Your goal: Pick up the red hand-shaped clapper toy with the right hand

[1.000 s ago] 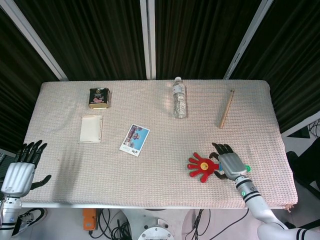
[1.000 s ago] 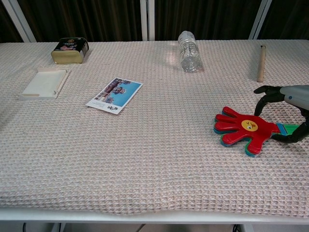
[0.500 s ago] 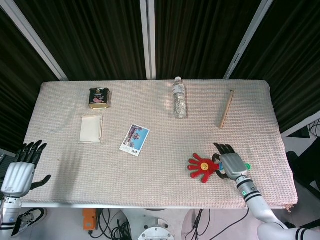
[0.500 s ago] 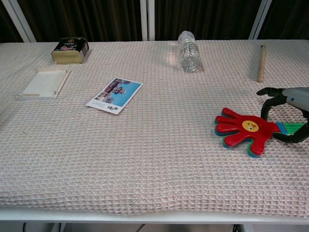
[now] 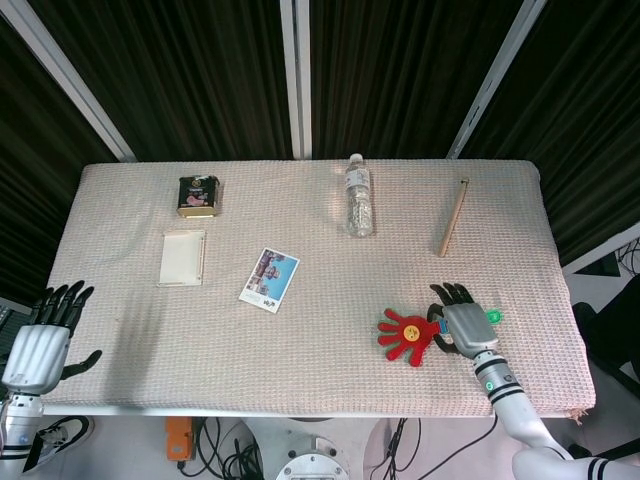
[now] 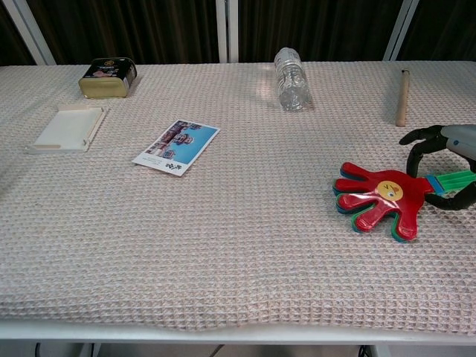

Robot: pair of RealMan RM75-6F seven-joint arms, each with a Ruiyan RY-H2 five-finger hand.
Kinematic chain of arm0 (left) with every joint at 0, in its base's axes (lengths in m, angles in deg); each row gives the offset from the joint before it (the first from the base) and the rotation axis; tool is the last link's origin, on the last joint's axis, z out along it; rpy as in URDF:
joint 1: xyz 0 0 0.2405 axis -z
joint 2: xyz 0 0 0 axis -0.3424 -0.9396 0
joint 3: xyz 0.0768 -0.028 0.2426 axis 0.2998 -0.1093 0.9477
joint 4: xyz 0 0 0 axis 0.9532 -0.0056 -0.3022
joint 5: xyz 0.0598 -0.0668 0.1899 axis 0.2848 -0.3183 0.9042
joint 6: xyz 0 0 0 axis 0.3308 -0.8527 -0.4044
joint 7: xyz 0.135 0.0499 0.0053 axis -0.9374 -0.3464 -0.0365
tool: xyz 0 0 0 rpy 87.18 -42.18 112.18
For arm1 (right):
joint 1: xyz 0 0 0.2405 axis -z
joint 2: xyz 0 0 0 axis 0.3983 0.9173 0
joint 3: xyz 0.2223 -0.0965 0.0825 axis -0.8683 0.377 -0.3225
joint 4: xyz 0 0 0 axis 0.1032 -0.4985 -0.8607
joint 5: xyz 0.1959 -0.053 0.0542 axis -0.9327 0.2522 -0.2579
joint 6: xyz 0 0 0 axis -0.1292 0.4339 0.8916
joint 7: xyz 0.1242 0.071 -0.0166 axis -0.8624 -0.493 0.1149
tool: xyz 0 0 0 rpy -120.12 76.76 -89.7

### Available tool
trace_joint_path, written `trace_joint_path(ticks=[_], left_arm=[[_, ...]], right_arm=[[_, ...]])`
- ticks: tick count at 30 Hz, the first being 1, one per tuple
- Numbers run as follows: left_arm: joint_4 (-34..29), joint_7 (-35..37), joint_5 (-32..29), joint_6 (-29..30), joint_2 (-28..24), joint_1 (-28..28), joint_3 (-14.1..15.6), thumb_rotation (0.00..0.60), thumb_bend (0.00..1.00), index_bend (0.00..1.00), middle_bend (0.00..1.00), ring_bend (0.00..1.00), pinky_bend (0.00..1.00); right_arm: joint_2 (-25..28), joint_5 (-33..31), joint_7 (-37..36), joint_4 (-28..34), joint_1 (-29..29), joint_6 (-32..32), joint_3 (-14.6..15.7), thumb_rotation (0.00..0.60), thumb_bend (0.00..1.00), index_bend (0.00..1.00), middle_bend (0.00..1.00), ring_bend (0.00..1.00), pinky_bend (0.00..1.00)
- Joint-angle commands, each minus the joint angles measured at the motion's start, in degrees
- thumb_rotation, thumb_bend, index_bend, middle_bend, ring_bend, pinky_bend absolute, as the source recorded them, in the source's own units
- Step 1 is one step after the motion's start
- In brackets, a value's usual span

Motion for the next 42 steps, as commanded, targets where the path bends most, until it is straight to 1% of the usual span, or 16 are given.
trace_joint_path(ticks=[1,2,4,6,9,11,15,17,19,23,26,31,34,38,41,42], left_arm=[[0.00,0.07,0.03,0.08,-0.01,-0.03,0.00,0.600,0.16,0.01,0.00,0.00,0.00],[0.04,0.13,0.10,0.18,0.02,-0.04,-0.02,0.600,0.16,0.01,0.00,0.00,0.00],[0.17,0.31,0.28,0.43,0.12,-0.07,-0.05,0.600,0.16,0.01,0.00,0.00,0.00],[0.29,0.46,0.41,0.55,0.20,-0.07,-0.06,0.600,0.16,0.01,0.00,0.00,0.00],[0.41,0.62,0.58,0.74,0.33,-0.05,-0.12,0.600,0.16,0.01,0.00,0.00,0.00],[0.47,0.70,0.68,0.84,0.39,-0.04,-0.14,0.600,0.16,0.01,0.00,0.00,0.00],[0.46,0.76,0.68,0.83,0.35,-0.02,-0.16,0.600,0.16,0.01,0.00,0.00,0.00],[0.42,0.77,0.63,0.74,0.31,0.01,-0.16,0.600,0.16,0.01,0.00,0.00,0.00],[0.40,0.74,0.60,0.62,0.28,0.05,-0.14,0.600,0.16,0.01,0.00,0.00,0.00],[0.41,0.73,0.54,0.58,0.28,0.07,-0.16,0.600,0.16,0.01,0.00,0.00,0.00],[0.41,0.71,0.54,0.55,0.29,0.07,-0.14,0.600,0.16,0.01,0.00,0.00,0.00],[0.30,0.58,0.61,0.50,0.24,0.21,-0.21,0.600,0.16,0.01,0.00,0.00,0.00],[0.20,0.53,0.66,0.53,0.21,0.28,-0.28,0.600,0.16,0.01,0.00,0.00,0.00],[0.42,0.72,0.52,0.43,0.34,0.33,-0.34,0.600,0.16,0.01,0.00,0.00,0.00],[0.59,0.89,0.43,0.30,0.35,0.36,-0.33,0.600,0.16,0.01,0.00,0.00,0.00],[0.64,0.94,0.42,0.29,0.29,0.36,-0.32,0.600,0.16,0.01,0.00,0.00,0.00]], right_arm=[[-0.86,3.62,-6.18,-0.92,1.42,2.88,-0.80,0.600,0.38,0.77,0.37,0.12,0.12],[-0.94,4.89,-7.91,-1.28,1.74,3.70,-0.88,0.600,0.40,0.80,0.41,0.15,0.17],[-1.05,8.04,-12.20,-2.06,2.48,5.80,-0.98,0.600,0.42,0.83,0.44,0.20,0.24],[-1.28,10.31,-16.80,-2.67,3.27,7.84,-1.27,0.600,0.46,0.86,0.48,0.26,0.36],[-1.43,12.09,-22.23,-3.58,3.96,9.41,-1.67,0.600,0.54,0.87,0.52,0.33,0.50],[-1.93,12.98,-24.00,-4.69,4.32,10.76,-2.04,0.600,0.59,0.88,0.54,0.38,0.61],[-3.27,14.32,-27.11,-6.83,5.10,13.55,-2.88,0.600,0.60,0.92,0.60,0.47,0.74],[-3.69,14.85,-29.14,-7.28,5.48,14.88,-3.38,0.600,0.60,0.94,0.64,0.54,0.82],[-3.91,15.34,-31.80,-7.68,5.87,16.21,-4.00,0.600,0.60,0.96,0.66,0.57,0.87],[-3.92,15.66,-37.87,-7.84,6.57,18.44,-5.54,0.600,0.59,0.98,0.70,0.61,0.92],[-3.31,15.76,-42.82,-7.42,6.87,19.18,-6.50,0.600,0.58,0.99,0.72,0.62,0.92],[-0.77,16.50,-54.90,-4.35,6.69,19.62,-8.76,0.600,0.57,0.99,0.75,0.65,0.92],[1.18,18.38,-62.78,-2.13,6.45,20.25,-9.65,0.600,0.57,0.98,0.76,0.66,0.92],[3.89,20.34,-75.72,-0.01,6.21,19.89,-9.65,0.600,0.54,0.98,0.76,0.66,0.92],[6.27,20.34,-84.95,0.83,5.52,16.83,-8.85,0.600,0.54,0.98,0.77,0.66,0.92],[7.56,20.36,-87.65,0.85,4.76,14.24,-8.13,0.600,0.54,0.98,0.77,0.66,0.92]])
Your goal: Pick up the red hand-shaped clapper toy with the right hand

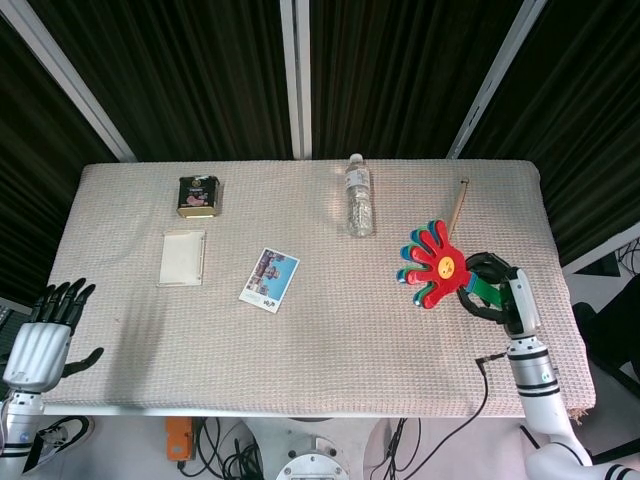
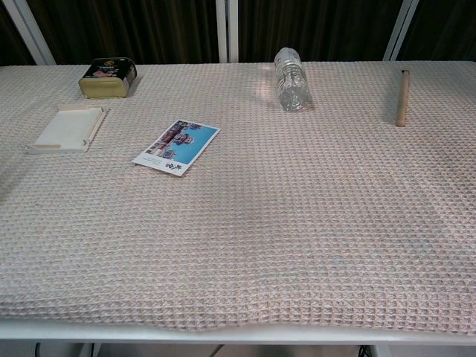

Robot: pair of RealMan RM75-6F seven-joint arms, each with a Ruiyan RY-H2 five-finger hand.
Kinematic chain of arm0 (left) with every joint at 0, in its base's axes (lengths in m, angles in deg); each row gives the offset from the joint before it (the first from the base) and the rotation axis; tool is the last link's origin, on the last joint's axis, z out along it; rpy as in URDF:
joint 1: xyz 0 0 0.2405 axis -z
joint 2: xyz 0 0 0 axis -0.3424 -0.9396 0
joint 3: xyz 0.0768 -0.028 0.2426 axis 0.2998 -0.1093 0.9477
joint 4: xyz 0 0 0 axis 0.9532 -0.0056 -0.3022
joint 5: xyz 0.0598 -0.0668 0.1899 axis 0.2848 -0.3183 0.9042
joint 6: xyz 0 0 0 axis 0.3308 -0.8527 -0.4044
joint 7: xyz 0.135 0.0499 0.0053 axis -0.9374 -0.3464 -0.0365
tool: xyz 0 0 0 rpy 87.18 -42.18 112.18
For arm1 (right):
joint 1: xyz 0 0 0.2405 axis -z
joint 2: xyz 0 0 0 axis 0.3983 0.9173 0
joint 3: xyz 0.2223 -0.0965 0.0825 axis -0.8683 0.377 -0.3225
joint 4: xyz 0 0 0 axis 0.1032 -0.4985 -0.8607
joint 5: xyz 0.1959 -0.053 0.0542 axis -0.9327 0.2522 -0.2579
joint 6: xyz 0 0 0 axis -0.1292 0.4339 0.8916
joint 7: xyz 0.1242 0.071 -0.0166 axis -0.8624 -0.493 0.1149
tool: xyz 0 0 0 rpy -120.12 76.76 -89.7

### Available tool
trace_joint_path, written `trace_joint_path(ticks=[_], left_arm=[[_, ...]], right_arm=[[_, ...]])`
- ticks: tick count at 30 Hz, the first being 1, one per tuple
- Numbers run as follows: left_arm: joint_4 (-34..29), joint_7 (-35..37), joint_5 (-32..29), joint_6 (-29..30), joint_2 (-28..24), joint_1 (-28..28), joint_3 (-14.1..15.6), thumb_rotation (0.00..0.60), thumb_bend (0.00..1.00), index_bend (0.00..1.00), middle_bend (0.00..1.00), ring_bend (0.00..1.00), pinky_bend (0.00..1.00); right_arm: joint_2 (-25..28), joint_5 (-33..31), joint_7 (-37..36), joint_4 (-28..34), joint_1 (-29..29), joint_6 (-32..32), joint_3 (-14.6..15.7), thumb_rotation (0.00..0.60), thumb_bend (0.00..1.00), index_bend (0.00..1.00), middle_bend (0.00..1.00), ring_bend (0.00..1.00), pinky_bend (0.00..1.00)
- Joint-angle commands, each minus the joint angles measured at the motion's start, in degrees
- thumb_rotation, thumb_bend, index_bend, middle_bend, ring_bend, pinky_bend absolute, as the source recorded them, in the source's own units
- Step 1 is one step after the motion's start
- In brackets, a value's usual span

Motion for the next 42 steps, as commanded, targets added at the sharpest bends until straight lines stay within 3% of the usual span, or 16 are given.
trace_joint_path(ticks=[1,3,5,9,12,19,23,26,29,32,38,42], left_arm=[[0.08,0.08,-0.02,-0.01,-0.09,0.01,0.00,0.600,0.16,0.01,0.00,0.00,0.00],[0.12,0.22,-0.07,0.03,-0.18,-0.02,-0.02,0.600,0.16,0.01,0.00,0.00,0.00],[0.15,0.35,-0.12,0.10,-0.18,-0.08,-0.02,0.600,0.16,0.01,0.00,0.00,0.00],[0.34,0.42,-0.36,-0.09,-0.10,-0.12,0.02,0.600,0.16,0.01,0.00,0.00,0.00],[0.37,0.38,-0.39,-0.25,-0.09,-0.03,0.01,0.600,0.16,0.01,0.00,0.00,0.00],[0.01,-0.09,-0.43,-0.63,-0.17,0.14,0.07,0.600,0.16,0.01,0.00,0.00,0.00],[-0.02,-0.08,-0.62,-0.80,-0.08,0.18,0.04,0.600,0.16,0.01,0.00,0.00,0.00],[0.13,0.01,-0.65,-0.91,0.07,0.25,0.03,0.600,0.16,0.01,0.00,0.00,0.00],[0.22,0.05,-0.66,-0.94,0.08,0.27,0.04,0.600,0.16,0.01,0.00,0.00,0.00],[0.21,0.07,-0.64,-0.81,-0.02,0.24,0.01,0.600,0.16,0.01,0.00,0.00,0.00],[0.17,0.04,-0.55,-0.74,-0.05,0.27,0.01,0.600,0.16,0.01,0.00,0.00,0.00],[0.20,-0.01,-0.57,-0.84,0.00,0.34,0.00,0.600,0.16,0.01,0.00,0.00,0.00]], right_arm=[[5.69,1.43,-13.04,2.01,-2.10,-6.95,1.41,0.600,0.54,0.98,0.77,0.66,0.92],[7.09,0.48,-8.51,0.88,-3.36,-10.62,2.17,0.600,0.54,0.98,0.78,0.66,0.92],[7.27,-2.50,2.79,0.44,-4.11,-12.40,1.70,0.600,0.56,0.98,0.78,0.66,0.92],[6.34,-12.39,39.19,1.95,-5.64,-13.30,1.34,0.600,0.60,1.00,0.78,0.67,0.92],[4.67,-15.71,56.97,2.46,-6.43,-11.07,1.71,0.600,0.60,1.00,0.78,0.69,0.92],[7.62,-21.14,70.81,6.92,-8.17,-13.82,2.01,0.600,0.60,0.99,0.78,0.69,0.92],[9.98,-23.65,72.55,9.94,-8.62,-14.78,1.26,0.600,0.60,0.98,0.78,0.69,0.92],[9.94,-22.09,67.13,10.53,-7.65,-12.92,-0.29,0.600,0.60,0.98,0.78,0.69,0.92],[8.77,-18.42,56.76,9.30,-5.91,-9.97,-2.06,0.600,0.58,0.97,0.78,0.69,0.92],[8.46,-14.61,41.51,8.34,-4.41,-9.14,-3.61,0.600,0.55,0.97,0.79,0.69,0.92],[12.98,-8.84,-6.03,8.44,-1.66,-13.70,-7.25,0.600,0.55,0.97,0.79,0.69,0.92],[15.57,-1.62,-34.29,4.29,-0.85,-13.97,-7.04,0.600,0.53,0.97,0.79,0.69,0.92]])
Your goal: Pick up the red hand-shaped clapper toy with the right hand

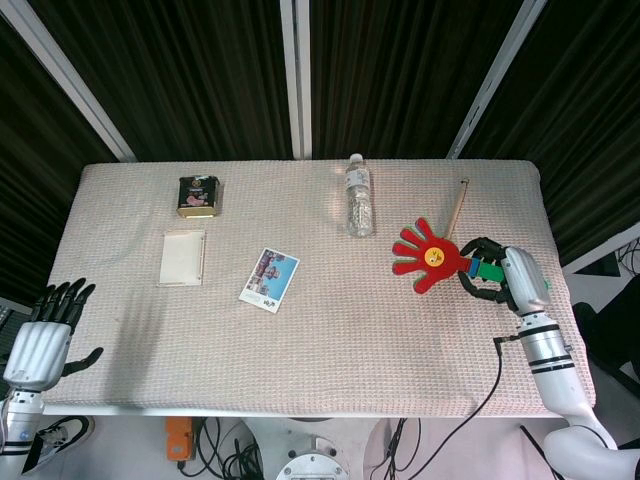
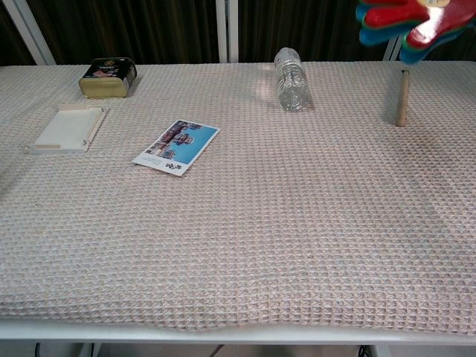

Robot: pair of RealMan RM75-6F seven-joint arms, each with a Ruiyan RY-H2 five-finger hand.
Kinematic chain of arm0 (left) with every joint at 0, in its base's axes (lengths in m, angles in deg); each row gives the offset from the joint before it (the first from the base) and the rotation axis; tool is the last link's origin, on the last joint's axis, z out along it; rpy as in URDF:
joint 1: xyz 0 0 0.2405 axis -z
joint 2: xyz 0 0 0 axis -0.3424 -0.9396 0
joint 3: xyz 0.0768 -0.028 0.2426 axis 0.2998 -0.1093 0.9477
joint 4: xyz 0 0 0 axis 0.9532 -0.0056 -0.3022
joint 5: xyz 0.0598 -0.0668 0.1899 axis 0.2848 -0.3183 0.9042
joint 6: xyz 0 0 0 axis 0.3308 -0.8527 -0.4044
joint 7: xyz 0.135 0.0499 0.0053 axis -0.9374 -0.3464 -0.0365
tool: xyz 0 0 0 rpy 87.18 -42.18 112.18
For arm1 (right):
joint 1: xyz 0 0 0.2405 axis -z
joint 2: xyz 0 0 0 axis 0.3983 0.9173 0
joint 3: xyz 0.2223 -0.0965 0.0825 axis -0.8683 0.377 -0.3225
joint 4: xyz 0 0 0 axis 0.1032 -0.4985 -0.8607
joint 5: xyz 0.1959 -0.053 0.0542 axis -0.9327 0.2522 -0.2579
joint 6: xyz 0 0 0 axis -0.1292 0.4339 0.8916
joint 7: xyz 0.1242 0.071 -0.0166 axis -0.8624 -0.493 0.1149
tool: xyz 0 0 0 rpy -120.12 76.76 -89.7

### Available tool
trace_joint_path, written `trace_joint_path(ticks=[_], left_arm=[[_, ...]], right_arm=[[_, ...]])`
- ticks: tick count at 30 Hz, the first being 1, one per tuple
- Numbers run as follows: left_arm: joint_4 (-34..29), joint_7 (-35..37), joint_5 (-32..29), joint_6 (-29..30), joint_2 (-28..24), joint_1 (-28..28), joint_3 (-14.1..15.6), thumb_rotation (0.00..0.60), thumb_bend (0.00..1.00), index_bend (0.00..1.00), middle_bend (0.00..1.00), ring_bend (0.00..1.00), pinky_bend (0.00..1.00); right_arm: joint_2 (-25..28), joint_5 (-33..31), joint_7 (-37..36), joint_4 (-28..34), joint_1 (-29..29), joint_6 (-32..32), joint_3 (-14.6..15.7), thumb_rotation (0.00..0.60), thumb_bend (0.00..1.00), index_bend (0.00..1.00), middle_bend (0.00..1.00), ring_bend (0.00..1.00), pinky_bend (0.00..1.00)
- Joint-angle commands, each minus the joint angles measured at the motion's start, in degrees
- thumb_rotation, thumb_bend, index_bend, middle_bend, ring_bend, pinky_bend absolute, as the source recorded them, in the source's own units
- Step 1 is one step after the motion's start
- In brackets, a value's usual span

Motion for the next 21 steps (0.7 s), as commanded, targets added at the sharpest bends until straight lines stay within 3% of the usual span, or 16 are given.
trace_joint_path(ticks=[1,6,11,14,17,21], left_arm=[[0.01,-0.01,-0.03,-0.06,0.00,0.05,-0.03,0.600,0.16,0.01,0.00,0.00,0.00],[0.01,-0.03,-0.02,-0.22,0.04,0.17,-0.03,0.600,0.16,0.01,0.00,0.00,0.00],[0.06,-0.06,-0.05,-0.35,0.14,0.23,0.02,0.600,0.16,0.01,0.00,0.00,0.00],[0.06,-0.06,-0.11,-0.37,0.08,0.22,0.02,0.600,0.16,0.01,0.00,0.00,0.00],[0.03,-0.02,-0.12,-0.36,0.02,0.21,0.03,0.600,0.16,0.01,0.00,0.00,0.01],[0.11,0.09,-0.22,-0.43,0.07,0.18,0.07,0.600,0.16,0.01,0.00,0.00,0.01]], right_arm=[[5.66,13.27,-68.21,-4.51,3.44,-1.29,-3.45,0.600,0.52,0.97,0.79,0.69,0.92],[5.64,21.05,-86.81,-11.92,2.18,1.79,-0.17,0.600,0.52,0.97,0.79,0.69,0.92],[4.32,22.74,-88.62,-16.00,-0.19,1.84,2.02,0.600,0.52,0.97,0.79,0.69,0.92],[4.27,23.85,-82.17,-16.96,-1.90,-0.62,4.06,0.600,0.52,0.97,0.79,0.69,0.92],[5.90,23.94,-70.92,-16.30,-4.51,-6.81,6.00,0.600,0.54,0.97,0.79,0.69,0.93],[9.35,21.70,-48.61,-13.05,-8.25,-18.09,8.05,0.600,0.58,0.96,0.79,0.69,0.93]])
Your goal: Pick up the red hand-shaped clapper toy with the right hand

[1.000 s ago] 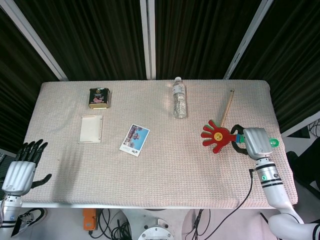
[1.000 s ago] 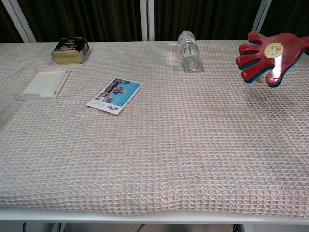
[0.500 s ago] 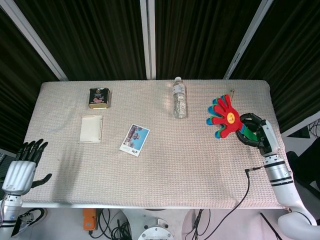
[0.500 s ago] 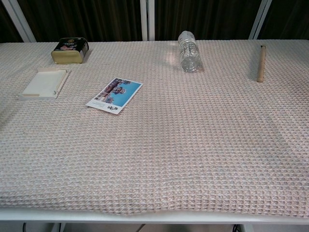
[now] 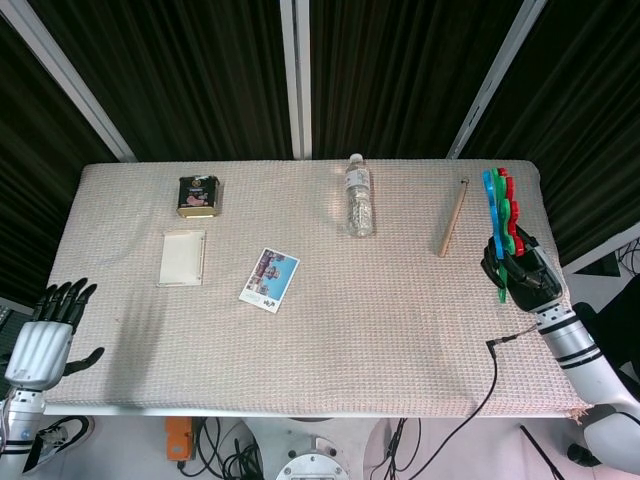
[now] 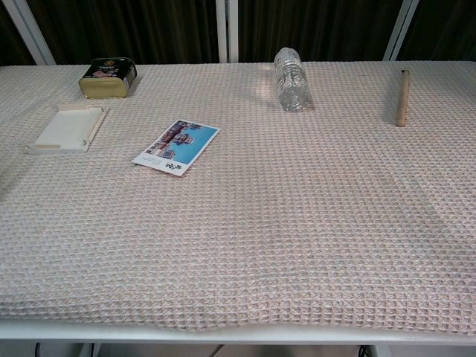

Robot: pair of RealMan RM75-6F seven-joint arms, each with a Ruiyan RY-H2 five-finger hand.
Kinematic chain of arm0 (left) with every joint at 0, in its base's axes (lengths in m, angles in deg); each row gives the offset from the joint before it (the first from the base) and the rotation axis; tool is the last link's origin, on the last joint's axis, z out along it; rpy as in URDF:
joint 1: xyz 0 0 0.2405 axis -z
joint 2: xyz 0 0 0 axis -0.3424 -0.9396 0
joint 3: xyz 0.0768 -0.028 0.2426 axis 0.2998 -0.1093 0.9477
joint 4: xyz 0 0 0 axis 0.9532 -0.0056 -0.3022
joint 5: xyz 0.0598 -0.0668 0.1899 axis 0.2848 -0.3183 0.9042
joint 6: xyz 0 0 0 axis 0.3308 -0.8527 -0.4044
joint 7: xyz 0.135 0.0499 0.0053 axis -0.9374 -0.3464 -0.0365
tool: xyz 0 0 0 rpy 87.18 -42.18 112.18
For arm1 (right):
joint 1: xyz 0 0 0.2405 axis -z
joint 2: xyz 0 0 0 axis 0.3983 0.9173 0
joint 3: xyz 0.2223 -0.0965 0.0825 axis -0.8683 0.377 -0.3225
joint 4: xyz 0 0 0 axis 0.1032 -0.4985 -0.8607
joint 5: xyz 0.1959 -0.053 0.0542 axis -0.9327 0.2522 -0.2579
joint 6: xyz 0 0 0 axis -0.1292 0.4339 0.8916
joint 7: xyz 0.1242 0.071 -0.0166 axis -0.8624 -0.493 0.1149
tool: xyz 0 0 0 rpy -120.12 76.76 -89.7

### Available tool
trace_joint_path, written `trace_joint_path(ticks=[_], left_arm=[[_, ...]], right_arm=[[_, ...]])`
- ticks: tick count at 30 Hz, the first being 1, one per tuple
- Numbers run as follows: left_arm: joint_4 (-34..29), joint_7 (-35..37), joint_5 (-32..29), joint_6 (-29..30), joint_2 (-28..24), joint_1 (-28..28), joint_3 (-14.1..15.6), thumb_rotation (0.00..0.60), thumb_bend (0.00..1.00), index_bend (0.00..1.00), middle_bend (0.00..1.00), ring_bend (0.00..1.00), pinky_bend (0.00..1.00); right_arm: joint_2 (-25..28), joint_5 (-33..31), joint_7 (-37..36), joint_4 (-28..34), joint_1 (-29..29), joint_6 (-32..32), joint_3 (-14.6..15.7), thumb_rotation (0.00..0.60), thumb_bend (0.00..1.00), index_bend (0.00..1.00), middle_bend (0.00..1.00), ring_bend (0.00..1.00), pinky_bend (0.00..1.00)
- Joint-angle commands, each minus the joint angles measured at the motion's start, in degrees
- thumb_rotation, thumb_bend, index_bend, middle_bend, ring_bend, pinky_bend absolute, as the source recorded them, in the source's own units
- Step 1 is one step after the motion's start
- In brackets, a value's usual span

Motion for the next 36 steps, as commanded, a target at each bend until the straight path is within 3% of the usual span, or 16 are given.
trace_joint_path(ticks=[1,4,9,12,16,20,27,31,36], left_arm=[[0.08,0.08,-0.07,-0.07,0.04,0.00,0.02,0.600,0.16,0.01,0.00,0.00,0.01],[0.23,0.24,-0.19,-0.27,0.11,0.04,0.04,0.600,0.16,0.01,0.00,0.00,0.01],[0.28,0.31,-0.16,-0.26,0.10,0.08,0.02,0.600,0.16,0.01,0.00,0.00,0.01],[0.26,0.31,-0.24,-0.23,0.07,0.05,0.01,0.600,0.16,0.01,0.00,0.00,0.01],[0.33,0.33,-0.24,-0.26,0.18,0.04,0.04,0.600,0.16,0.01,0.00,0.00,0.01],[0.40,0.23,-0.23,-0.27,0.31,0.07,0.04,0.600,0.16,0.01,0.00,0.00,0.01],[0.34,0.11,-0.14,-0.08,0.29,0.01,0.05,0.600,0.16,0.01,0.00,0.00,0.01],[0.42,0.15,-0.04,-0.10,0.39,0.07,0.07,0.600,0.16,0.01,0.00,0.00,0.01],[0.54,0.25,0.03,-0.17,0.53,0.13,0.09,0.600,0.16,0.01,0.00,0.00,0.01]], right_arm=[[5.26,2.02,43.03,0.08,-7.09,-16.96,5.50,0.600,0.58,0.95,0.79,0.69,0.93],[6.28,-1.95,58.49,2.13,-8.43,-22.02,5.79,0.600,0.58,0.93,0.79,0.69,0.93],[5.03,-14.50,81.16,5.48,-7.73,-21.96,4.39,0.600,0.58,0.93,0.79,0.69,0.93],[4.85,-19.53,86.49,7.83,-7.54,-21.11,3.86,0.600,0.58,0.93,0.79,0.69,0.93],[4.65,-21.03,84.82,9.66,-6.62,-19.59,2.87,0.600,0.58,0.93,0.79,0.69,0.93],[3.11,-15.02,68.66,10.06,-3.74,-14.62,0.78,0.600,0.58,0.93,0.79,0.69,0.93],[0.78,1.11,18.51,2.47,0.72,2.58,0.69,0.600,0.58,0.93,0.79,0.69,0.93],[0.02,4.62,1.72,-2.40,1.34,9.52,2.11,0.600,0.57,0.93,0.79,0.69,0.93],[-1.31,7.47,-9.93,-7.18,0.64,14.17,4.43,0.600,0.55,0.93,0.79,0.69,0.93]])
